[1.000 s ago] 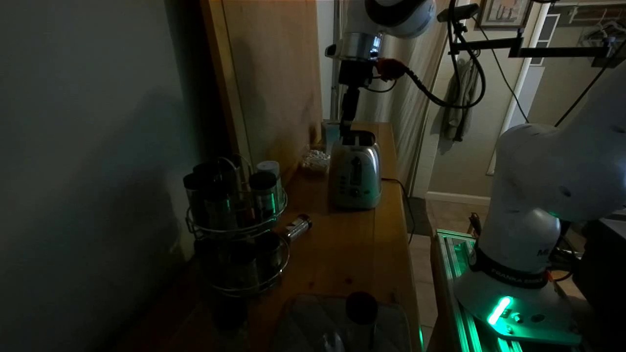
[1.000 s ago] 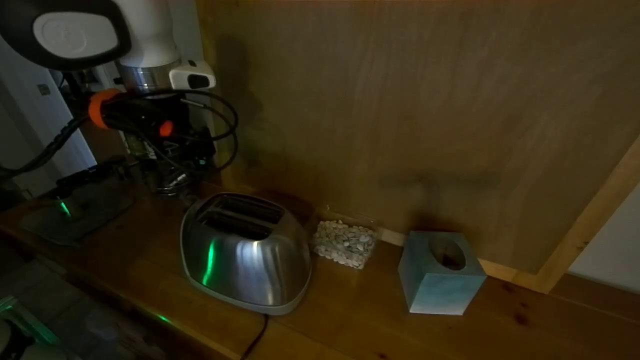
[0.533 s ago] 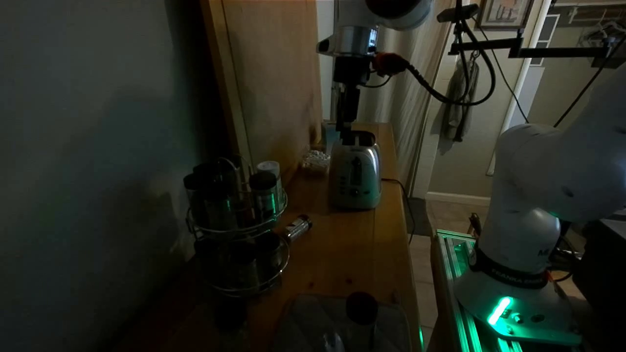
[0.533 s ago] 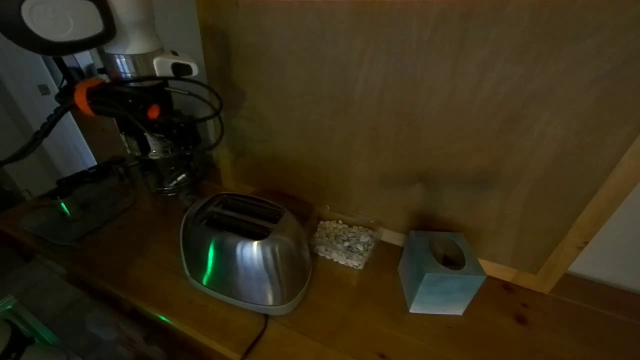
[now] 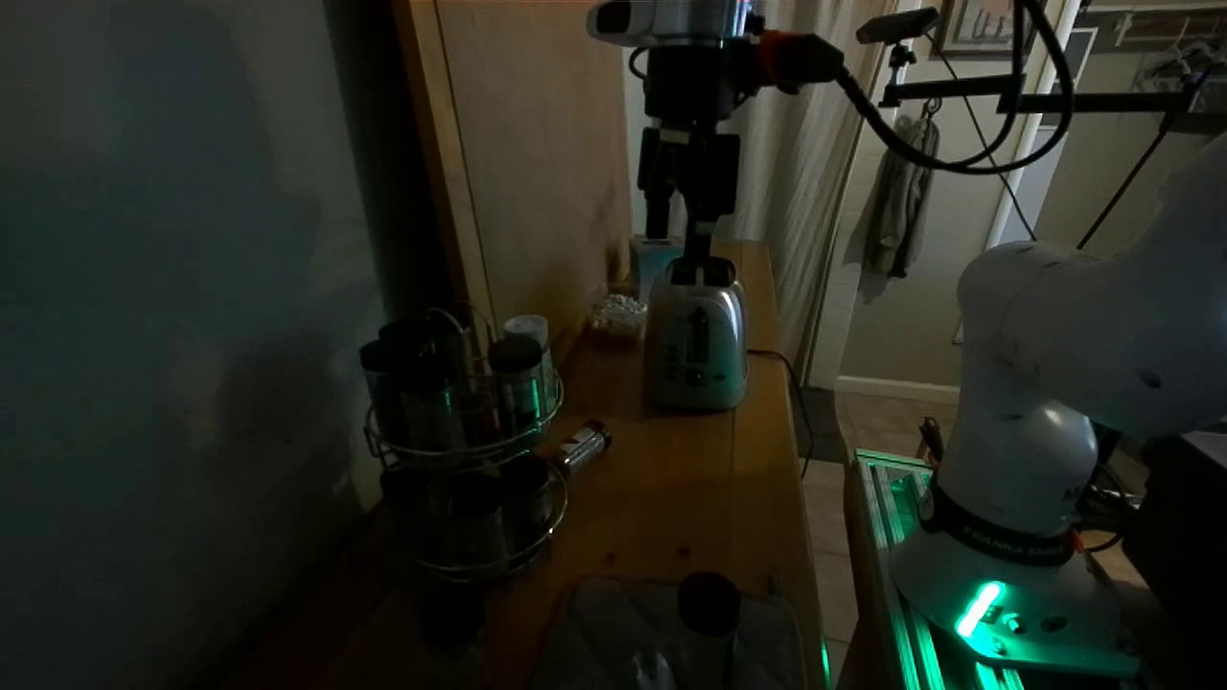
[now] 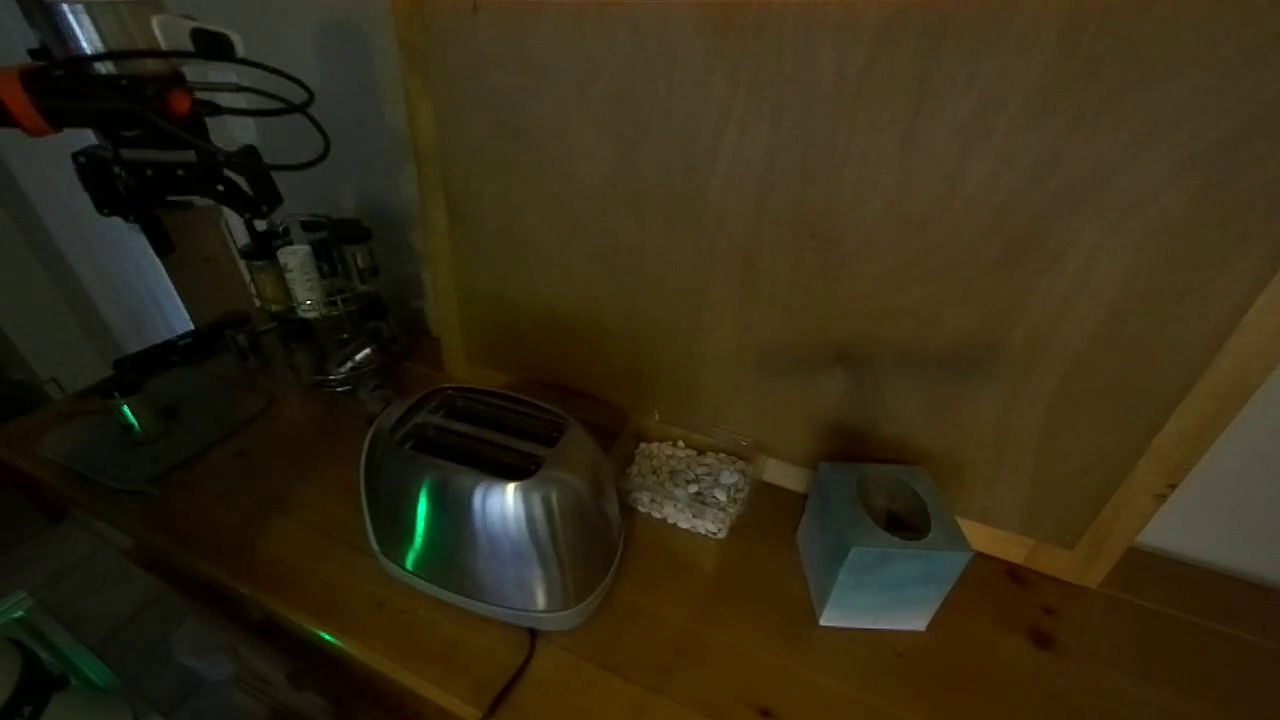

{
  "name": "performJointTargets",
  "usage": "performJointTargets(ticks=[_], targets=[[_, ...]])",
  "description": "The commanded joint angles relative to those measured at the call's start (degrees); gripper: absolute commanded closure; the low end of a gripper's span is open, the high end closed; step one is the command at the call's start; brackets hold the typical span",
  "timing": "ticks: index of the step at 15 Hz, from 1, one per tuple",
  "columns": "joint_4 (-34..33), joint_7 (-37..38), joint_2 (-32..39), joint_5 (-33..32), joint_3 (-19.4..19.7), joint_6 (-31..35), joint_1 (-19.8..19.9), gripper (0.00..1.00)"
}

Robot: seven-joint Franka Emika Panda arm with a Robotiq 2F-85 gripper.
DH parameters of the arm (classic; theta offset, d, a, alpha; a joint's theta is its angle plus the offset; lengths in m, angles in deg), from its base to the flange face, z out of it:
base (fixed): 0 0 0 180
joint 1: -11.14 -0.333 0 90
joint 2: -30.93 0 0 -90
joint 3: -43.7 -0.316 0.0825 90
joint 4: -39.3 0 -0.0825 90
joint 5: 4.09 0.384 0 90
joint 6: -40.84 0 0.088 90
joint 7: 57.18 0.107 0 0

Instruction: Pick up the spice bottle on the left of the the white bottle and put it on the right of the white bottle on the top shelf of the circular spice rack

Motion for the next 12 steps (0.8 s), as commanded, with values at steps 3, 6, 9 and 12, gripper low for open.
performJointTargets(ticks=[3,6,9,12], targets=[[-5.14,2.66,6.02,3.58,-4.49,-2.79,-5.65,0.0],[-3.35,2.15,4.5,3.12,-4.9,-1.58,-6.09,0.0],[-4.38,2.21,6.54,3.34,-5.27,-1.58,-6.4,0.0],[-4.66,2.35,7.3,4.16,-5.37,-0.73,-6.73,0.0]])
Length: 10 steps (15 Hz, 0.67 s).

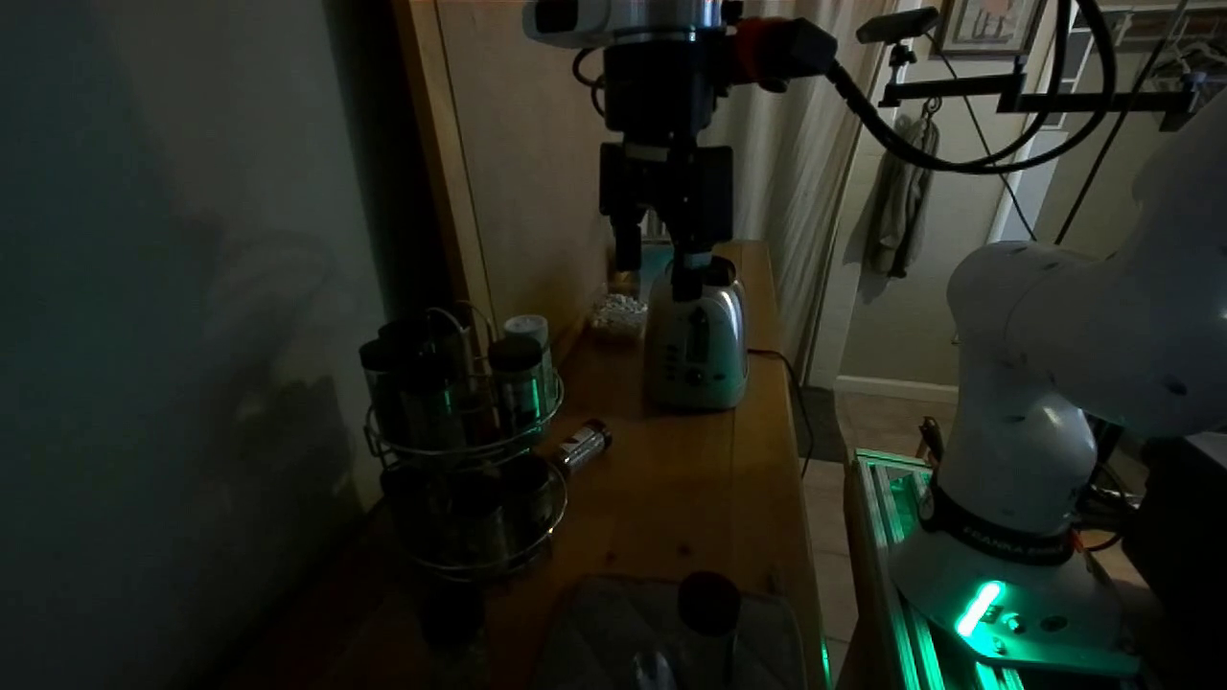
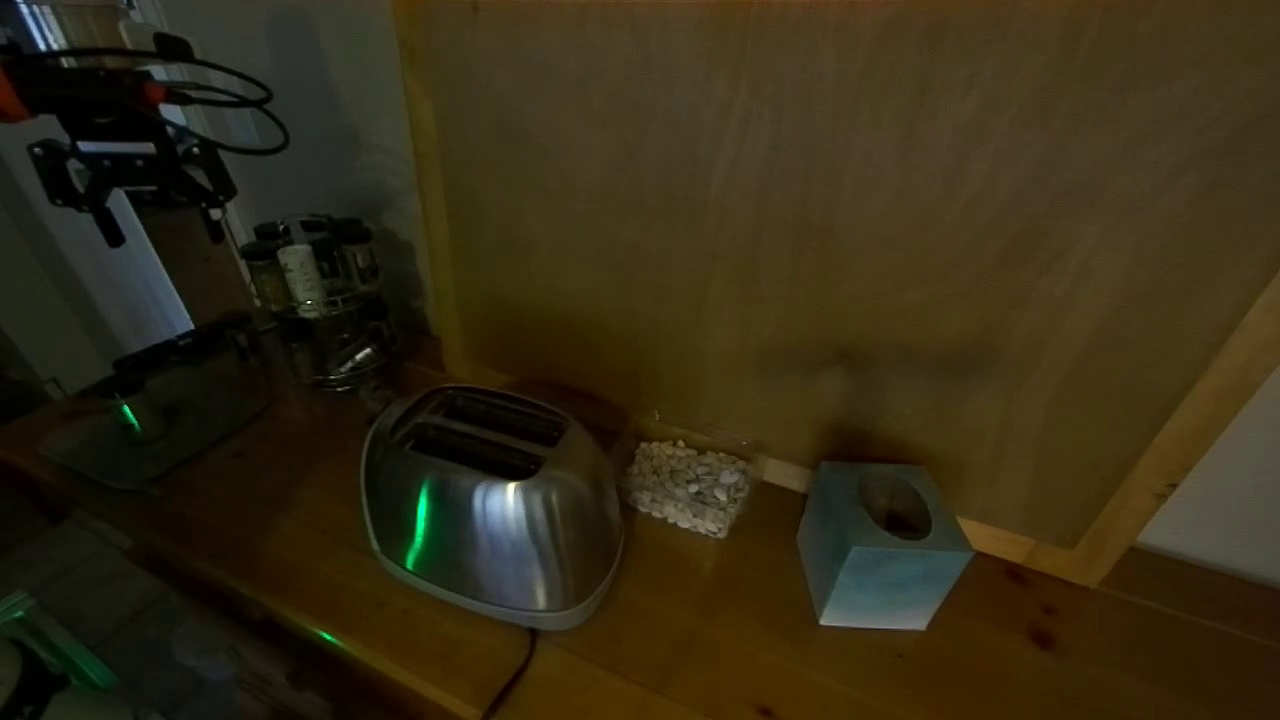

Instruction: Pick up the spice bottle on the left of the the white bottle and put it on the right of the white bottle on the top shelf of the circular spice rack

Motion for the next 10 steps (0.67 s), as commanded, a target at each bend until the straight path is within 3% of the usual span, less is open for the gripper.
performJointTargets(ticks=[1,6,10], targets=[[-0.51,0.97,1.4,1.59,-0.63,1.36,-0.45,0.0],[-1.15,6.32,4.88,5.23,-2.66,5.74,-0.39,0.0],[-1.0,12.02,7.81,4.29,-4.91,11.99,0.48,0.0]])
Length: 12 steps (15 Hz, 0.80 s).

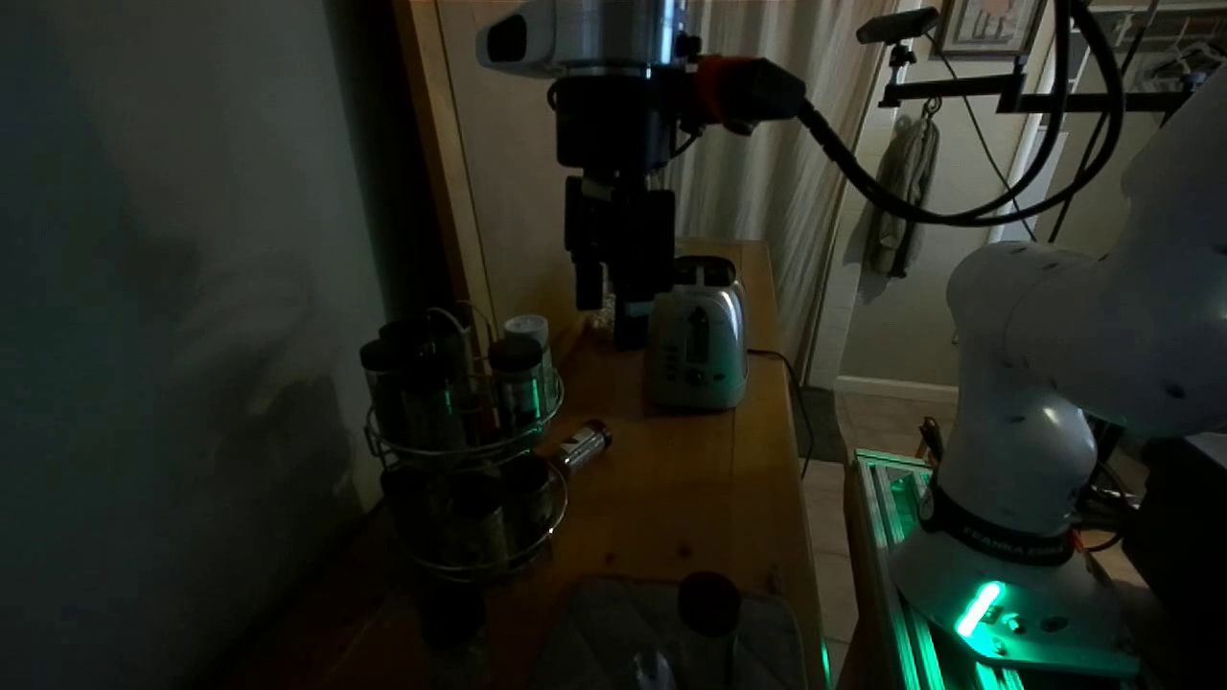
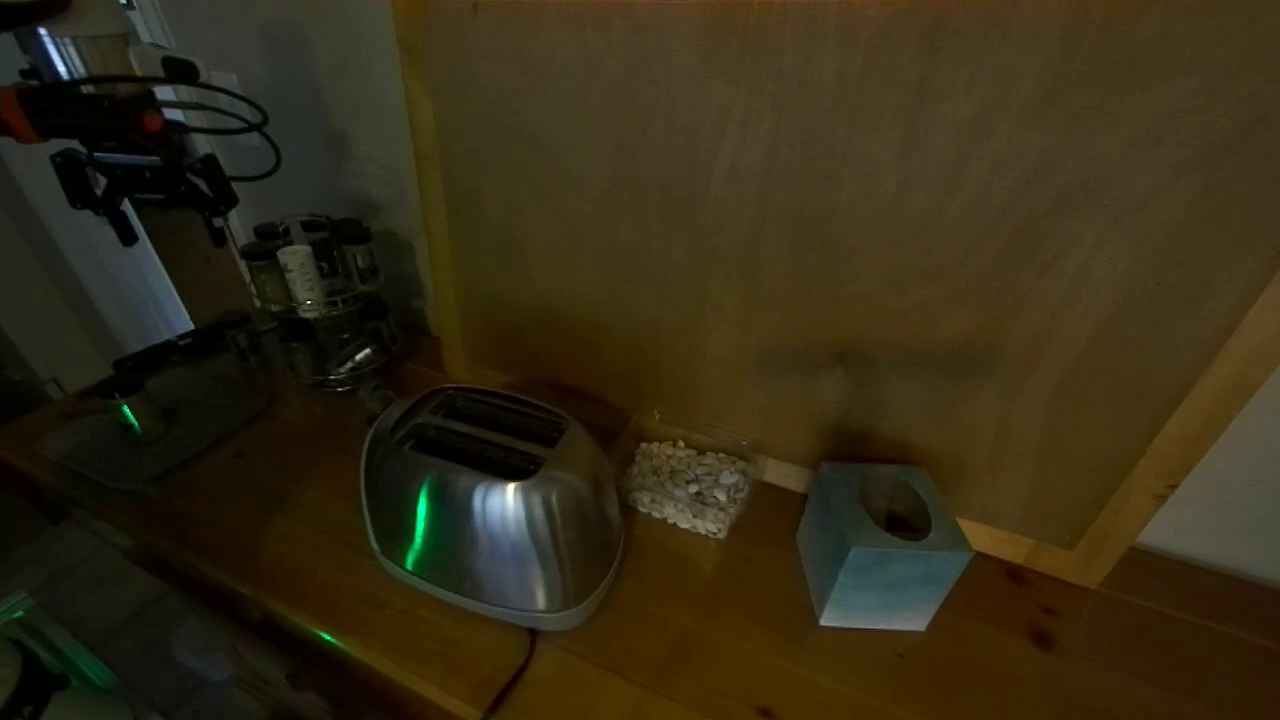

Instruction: Pick up the spice bottle on the left of the the white bottle and put it on the right of the white bottle on the top shelf of the circular spice rack

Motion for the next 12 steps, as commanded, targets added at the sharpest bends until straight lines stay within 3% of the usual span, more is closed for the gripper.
performJointTargets(ticks=[1,7,12], targets=[[-1.04,5.41,3.5,-0.36,-2.05,5.1,1.03,0.0],[-1.22,10.55,6.3,-2.57,-3.69,11.06,1.95,0.0],[-1.64,11.87,6.42,-4.3,-3.68,11.26,2.63,0.0]])
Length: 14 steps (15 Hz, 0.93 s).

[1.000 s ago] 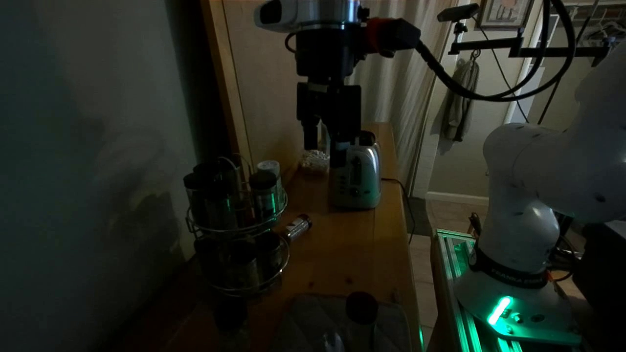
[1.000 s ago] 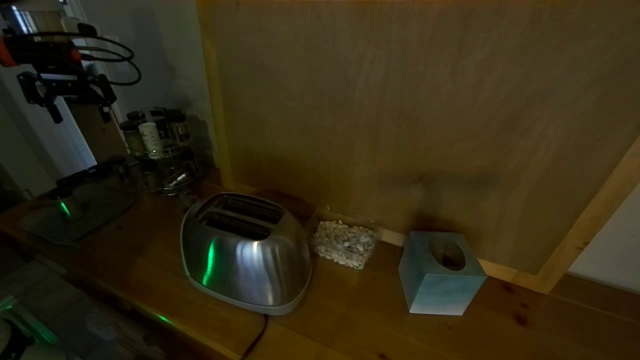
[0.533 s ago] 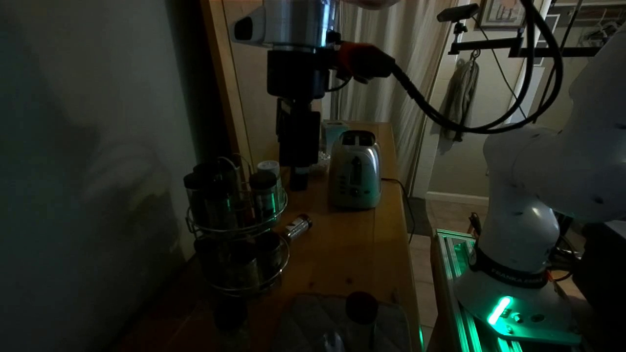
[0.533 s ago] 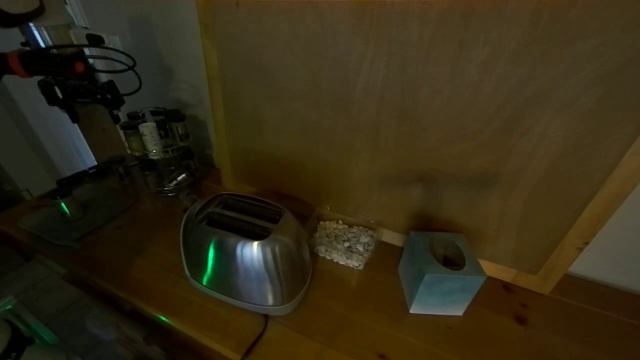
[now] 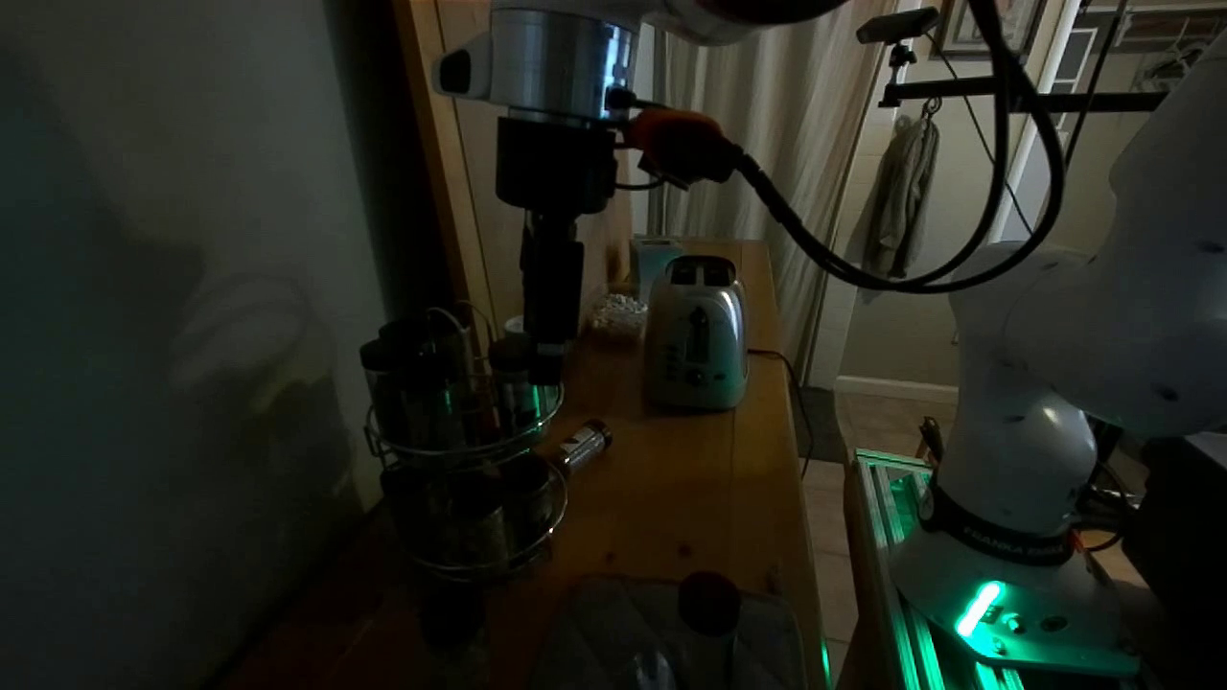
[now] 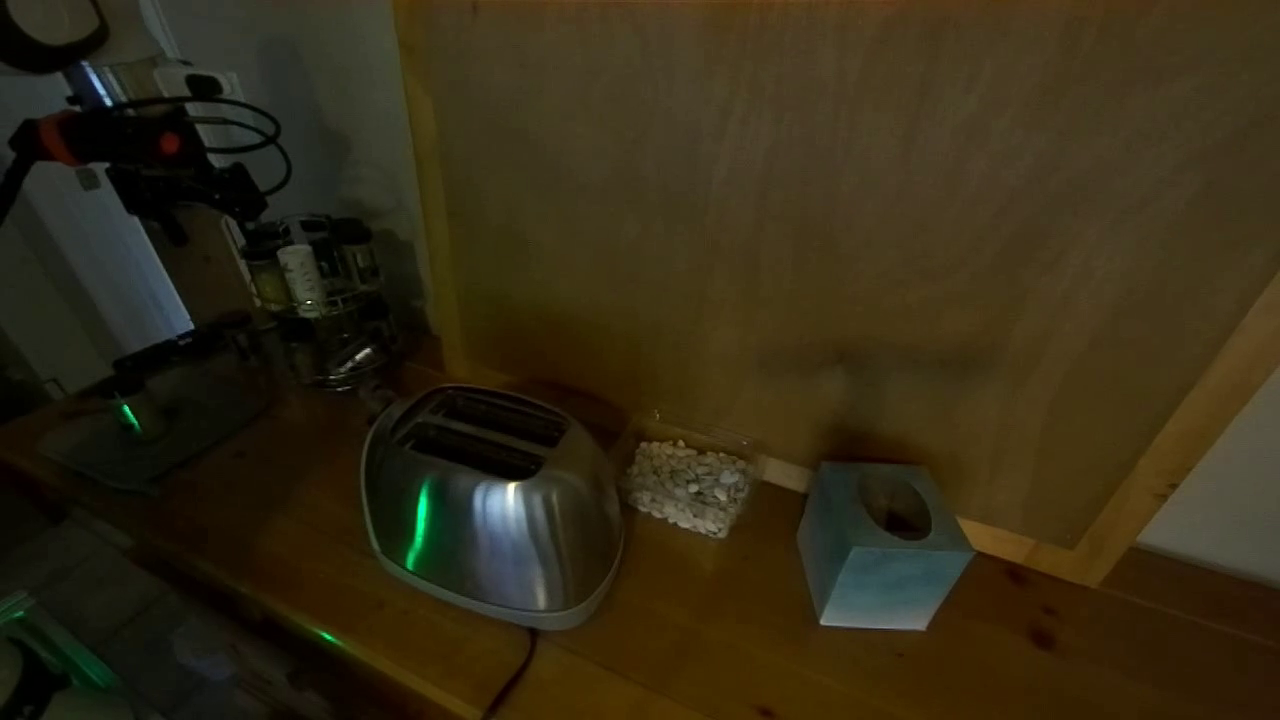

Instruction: Pick up the spice bottle on the left of the the white bottle and put it on the right of the white bottle on the top shelf of the circular spice rack

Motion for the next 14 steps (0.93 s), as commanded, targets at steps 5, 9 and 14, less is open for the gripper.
performJointTargets(ticks=[5,9,14], targets=[[-2.0,2.09,1.69,-2.14,-0.78,0.04,1.22,0.0],[-2.14,2.19,2.57,-2.52,-1.11,0.27,1.21,0.16],[-2.76,2.75,3.42,-3.61,-1.21,0.45,1.53,0.11]])
